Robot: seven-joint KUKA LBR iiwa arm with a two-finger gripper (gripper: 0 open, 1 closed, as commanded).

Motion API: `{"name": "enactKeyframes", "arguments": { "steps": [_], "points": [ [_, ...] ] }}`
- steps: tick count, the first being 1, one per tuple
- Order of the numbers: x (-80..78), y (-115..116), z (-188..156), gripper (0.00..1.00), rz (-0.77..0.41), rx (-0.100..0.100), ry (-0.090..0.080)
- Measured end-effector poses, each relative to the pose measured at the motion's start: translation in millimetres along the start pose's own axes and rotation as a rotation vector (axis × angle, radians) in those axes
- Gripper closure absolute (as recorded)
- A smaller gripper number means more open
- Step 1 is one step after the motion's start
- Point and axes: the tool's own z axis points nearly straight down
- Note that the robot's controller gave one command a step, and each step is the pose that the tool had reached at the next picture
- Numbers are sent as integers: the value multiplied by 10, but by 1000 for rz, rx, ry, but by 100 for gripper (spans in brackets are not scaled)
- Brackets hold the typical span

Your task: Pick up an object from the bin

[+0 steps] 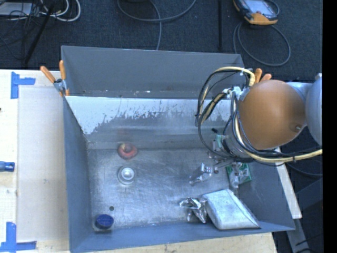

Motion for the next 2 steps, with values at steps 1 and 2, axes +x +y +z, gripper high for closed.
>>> {"name": "enactKeyframes", "arguments": {
  "steps": [1, 2],
  "points": [
    [-370, 344, 512, 0, 98, 31, -10],
    [-384, 135, 1043, 0, -97, 6, -2]
  ]
}}
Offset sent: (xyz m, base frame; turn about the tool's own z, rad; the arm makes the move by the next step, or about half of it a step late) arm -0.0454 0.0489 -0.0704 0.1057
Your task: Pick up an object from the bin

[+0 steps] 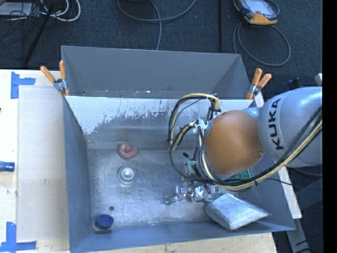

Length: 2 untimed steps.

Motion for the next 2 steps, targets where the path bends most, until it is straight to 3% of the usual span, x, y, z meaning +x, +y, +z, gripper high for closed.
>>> {"name": "enactKeyframes", "arguments": {
  "steps": [1, 2],
  "points": [
    [26, -6, -17, 100, 4, -1, 6],
    [200, -12, -1413, 100, 114, 2, 3]
  ]
}}
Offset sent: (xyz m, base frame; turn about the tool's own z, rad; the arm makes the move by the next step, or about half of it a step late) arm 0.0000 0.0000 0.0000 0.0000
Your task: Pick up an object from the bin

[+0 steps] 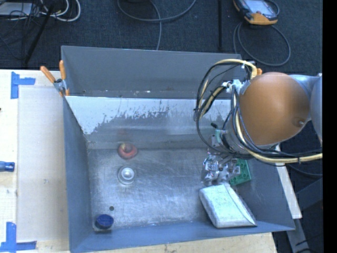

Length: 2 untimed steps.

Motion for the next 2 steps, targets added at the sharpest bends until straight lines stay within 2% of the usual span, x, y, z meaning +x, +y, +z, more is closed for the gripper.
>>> {"name": "enactKeyframes", "arguments": {
  "steps": [1, 2],
  "points": [
    [3, 14, 44, 0, 1, -8, 0],
    [-98, 57, 815, 0, -113, -16, 1]
  ]
}}
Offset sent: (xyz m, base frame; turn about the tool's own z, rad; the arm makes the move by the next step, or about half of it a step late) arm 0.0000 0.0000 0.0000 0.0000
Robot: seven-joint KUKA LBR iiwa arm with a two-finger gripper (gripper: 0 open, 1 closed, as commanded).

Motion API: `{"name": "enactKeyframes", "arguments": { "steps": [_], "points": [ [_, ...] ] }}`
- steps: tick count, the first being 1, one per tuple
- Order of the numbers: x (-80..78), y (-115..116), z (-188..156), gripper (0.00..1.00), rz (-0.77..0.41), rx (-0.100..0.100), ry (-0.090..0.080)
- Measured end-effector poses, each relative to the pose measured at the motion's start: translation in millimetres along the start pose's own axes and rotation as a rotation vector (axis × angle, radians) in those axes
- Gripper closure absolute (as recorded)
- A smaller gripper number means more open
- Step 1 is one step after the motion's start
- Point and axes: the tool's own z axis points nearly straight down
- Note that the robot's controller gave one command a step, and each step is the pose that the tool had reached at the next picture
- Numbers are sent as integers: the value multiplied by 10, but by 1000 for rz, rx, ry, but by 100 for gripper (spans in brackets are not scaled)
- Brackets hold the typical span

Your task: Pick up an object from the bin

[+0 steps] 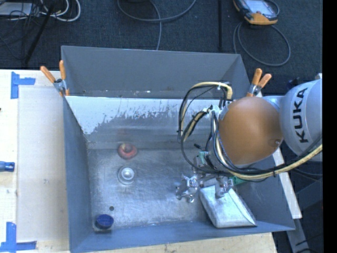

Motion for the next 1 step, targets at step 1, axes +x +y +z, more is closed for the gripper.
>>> {"name": "enactKeyframes", "arguments": {
  "steps": [1],
  "points": [
    [93, -185, 382, 0, 18, 14, -1]
  ]
}}
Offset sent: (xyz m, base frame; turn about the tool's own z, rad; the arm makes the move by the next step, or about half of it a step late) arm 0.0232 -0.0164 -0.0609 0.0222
